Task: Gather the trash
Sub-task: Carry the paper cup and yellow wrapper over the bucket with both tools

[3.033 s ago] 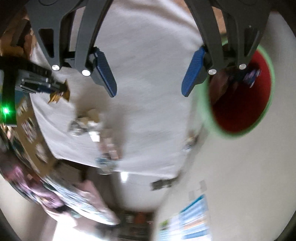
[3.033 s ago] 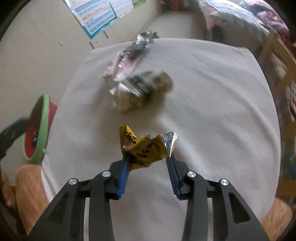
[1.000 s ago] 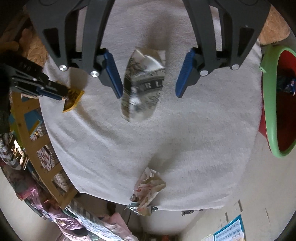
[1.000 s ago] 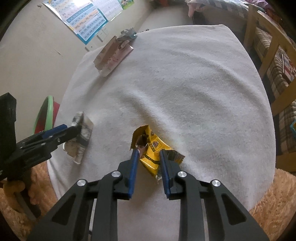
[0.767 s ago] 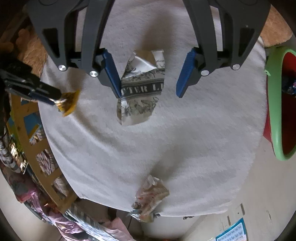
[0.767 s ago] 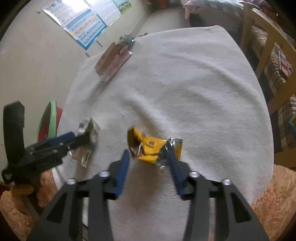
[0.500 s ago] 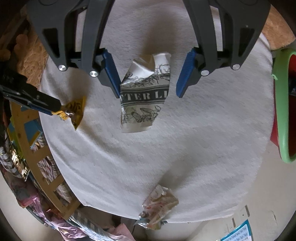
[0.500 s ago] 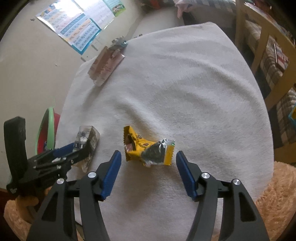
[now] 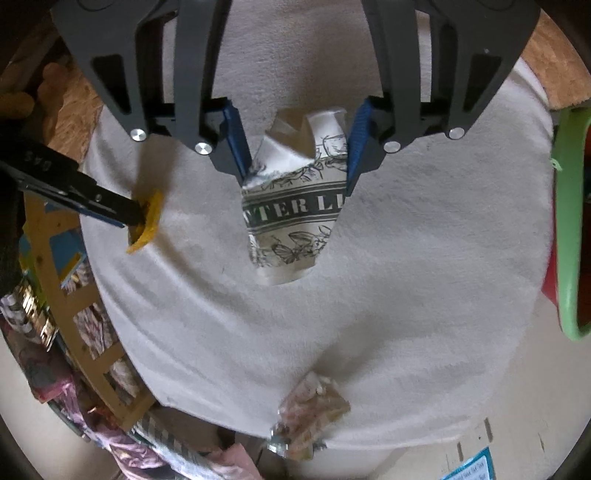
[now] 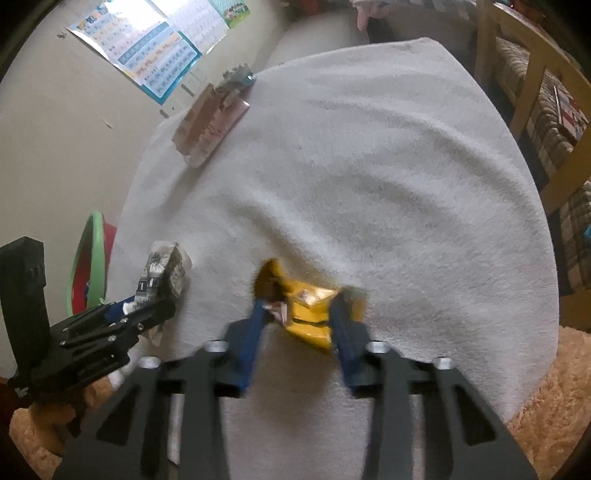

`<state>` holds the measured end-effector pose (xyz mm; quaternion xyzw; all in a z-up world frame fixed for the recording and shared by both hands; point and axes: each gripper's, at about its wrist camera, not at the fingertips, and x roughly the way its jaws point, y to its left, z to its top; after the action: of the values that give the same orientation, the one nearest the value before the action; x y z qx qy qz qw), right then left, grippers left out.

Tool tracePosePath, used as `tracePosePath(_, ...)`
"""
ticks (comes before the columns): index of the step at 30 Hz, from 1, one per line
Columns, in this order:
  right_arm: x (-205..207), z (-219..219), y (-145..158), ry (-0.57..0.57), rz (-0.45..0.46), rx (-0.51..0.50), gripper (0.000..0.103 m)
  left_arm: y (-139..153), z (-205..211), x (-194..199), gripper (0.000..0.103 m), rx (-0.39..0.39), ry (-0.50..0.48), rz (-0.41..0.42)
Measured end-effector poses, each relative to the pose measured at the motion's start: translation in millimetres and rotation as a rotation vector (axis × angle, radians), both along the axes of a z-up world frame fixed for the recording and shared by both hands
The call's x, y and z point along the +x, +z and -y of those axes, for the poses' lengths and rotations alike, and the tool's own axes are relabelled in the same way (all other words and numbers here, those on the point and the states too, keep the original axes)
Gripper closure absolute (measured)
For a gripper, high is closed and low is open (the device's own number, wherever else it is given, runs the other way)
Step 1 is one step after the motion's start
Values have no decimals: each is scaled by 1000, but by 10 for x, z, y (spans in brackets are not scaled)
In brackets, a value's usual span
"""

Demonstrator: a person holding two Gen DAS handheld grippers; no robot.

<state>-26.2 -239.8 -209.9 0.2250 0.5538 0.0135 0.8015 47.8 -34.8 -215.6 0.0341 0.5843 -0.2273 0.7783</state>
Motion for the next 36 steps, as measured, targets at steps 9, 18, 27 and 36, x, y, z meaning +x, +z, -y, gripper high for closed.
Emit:
tracePosePath(9,2,-79,461,4,130,-19,74,487,-261,110,58,-40,77,114)
tracePosePath(18,81,-307,928,42,252,-29,74,831,-560,128,58,-42,164,207)
tracePosePath(27,139,-628,1153,126,297,-68,74,878,-892,145,58,-47,244,220)
tracePosePath(36,247,-1027,1238,227,312,-87,74,932,-1251,125,58,-54,317,243)
